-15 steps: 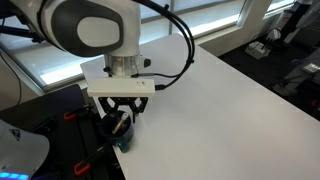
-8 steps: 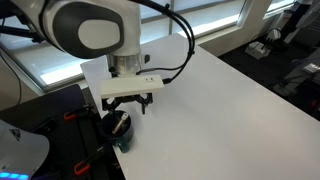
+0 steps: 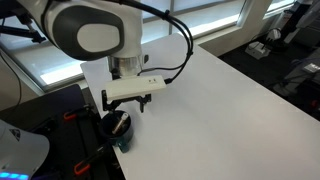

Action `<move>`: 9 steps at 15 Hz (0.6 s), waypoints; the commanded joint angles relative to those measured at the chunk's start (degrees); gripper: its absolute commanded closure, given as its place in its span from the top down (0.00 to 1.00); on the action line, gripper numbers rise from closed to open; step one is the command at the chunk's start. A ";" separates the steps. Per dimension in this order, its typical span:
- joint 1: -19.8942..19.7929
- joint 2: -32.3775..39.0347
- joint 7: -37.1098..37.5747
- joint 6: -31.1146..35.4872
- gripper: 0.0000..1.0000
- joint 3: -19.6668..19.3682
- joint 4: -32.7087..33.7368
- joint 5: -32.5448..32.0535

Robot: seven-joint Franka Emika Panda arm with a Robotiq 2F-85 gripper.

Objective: Remove the marker from the cup and put it on the table

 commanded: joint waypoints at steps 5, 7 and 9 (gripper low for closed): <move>0.36 -0.38 -2.38 -0.08 0.34 0.27 -0.22 2.64; 0.37 -0.29 -1.84 -0.41 0.18 0.31 -0.13 2.42; 0.35 -0.33 -1.27 -0.63 0.05 0.34 -0.12 2.01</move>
